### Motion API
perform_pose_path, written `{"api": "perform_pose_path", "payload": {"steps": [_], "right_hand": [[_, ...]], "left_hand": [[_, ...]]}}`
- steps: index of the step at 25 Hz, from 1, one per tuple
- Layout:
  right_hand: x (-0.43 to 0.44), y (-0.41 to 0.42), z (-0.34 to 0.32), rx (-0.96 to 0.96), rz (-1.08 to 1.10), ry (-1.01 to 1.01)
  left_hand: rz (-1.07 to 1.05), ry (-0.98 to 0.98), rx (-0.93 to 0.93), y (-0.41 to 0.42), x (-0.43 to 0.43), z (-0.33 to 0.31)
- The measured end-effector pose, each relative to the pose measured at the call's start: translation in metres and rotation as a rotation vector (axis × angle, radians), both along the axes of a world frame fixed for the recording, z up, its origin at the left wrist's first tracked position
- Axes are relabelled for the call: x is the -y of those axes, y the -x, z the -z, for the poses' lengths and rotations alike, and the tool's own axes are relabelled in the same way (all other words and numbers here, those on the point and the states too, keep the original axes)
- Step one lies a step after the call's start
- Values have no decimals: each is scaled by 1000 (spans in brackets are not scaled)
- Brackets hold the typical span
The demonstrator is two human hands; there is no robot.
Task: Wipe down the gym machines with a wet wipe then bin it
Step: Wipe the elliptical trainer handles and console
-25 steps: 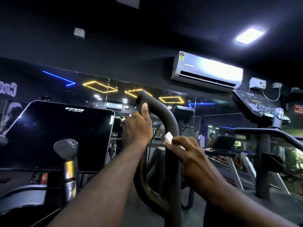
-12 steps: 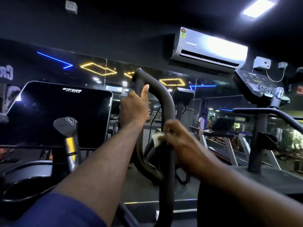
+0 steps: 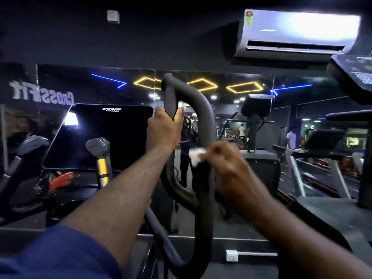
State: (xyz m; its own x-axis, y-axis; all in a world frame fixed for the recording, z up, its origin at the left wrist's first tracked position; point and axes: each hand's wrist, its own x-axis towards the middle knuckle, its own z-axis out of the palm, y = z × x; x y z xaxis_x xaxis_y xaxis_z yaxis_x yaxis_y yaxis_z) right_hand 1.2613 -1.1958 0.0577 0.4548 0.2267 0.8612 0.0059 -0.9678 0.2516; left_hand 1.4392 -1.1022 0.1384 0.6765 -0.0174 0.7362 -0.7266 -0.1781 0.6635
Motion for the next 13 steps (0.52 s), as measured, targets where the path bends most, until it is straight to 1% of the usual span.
{"api": "perform_pose_path", "payload": {"steps": [1,2,3,4,6,8,9,11,12,13], "right_hand": [[10,-9,-22,97,8,-77],[17,-18,-33,131,-3,-126],[22,-23,-27,119,-44,-146],[24,-24,-7,101,-88,-155],[19,-10,54,81,-215,-179],[25,-3,83,95,-388,-291],[32,-11,76,171,-460,-390],[48,-37,15,354,-537,-670],[55,-50,-24,400,-581,-816],[60,-62,-56,350,-717,-937]], "left_hand": [[18,-3,-13,2,1,-1],[31,0,-27,2,1,-1],[28,2,-35,2,2,-1],[20,2,-45,2,2,0],[0,-6,-49,2,4,-1],[-44,-36,-37,3,5,-1],[-72,-46,-33,5,5,-1],[-84,-33,-36,8,7,-2],[-72,-14,-33,9,7,0],[-82,-2,-24,8,8,0]]}}
